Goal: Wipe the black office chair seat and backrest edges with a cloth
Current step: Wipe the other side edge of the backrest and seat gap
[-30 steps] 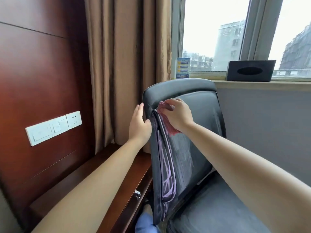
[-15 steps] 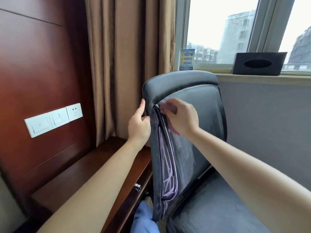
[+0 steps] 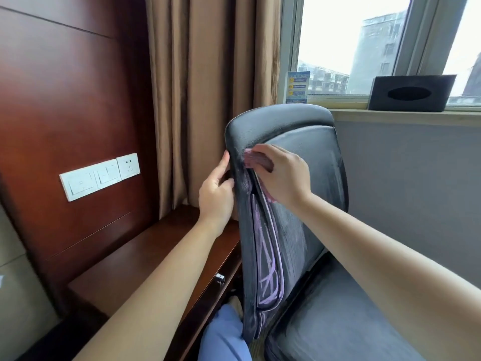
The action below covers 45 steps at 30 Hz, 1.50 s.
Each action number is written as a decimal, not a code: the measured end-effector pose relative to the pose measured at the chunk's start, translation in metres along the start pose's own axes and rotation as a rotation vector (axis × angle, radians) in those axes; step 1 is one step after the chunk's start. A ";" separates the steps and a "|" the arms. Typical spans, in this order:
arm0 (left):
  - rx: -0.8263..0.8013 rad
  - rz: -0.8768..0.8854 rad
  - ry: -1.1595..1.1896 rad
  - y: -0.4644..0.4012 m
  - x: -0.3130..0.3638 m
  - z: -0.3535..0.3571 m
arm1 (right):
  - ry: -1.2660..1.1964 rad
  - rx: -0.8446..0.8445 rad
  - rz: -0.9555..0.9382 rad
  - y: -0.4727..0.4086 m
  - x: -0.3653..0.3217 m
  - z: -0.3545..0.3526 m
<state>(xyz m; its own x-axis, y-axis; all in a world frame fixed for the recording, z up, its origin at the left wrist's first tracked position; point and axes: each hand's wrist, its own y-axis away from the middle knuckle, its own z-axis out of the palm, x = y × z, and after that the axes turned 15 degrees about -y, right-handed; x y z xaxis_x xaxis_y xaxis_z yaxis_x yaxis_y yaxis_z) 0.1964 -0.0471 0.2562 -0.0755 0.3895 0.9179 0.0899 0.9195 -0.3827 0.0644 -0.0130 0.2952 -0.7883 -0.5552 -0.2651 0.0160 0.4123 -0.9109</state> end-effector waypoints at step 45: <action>-0.066 -0.136 0.155 -0.001 0.011 -0.002 | 0.235 -0.135 -0.404 0.010 0.017 0.015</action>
<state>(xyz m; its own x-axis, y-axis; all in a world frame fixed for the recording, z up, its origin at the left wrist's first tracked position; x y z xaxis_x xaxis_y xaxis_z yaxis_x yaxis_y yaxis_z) 0.1975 -0.0438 0.2671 0.0619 0.2449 0.9676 0.1542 0.9554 -0.2517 0.0600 -0.0290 0.2774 -0.8331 -0.5182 0.1937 -0.3872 0.2961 -0.8731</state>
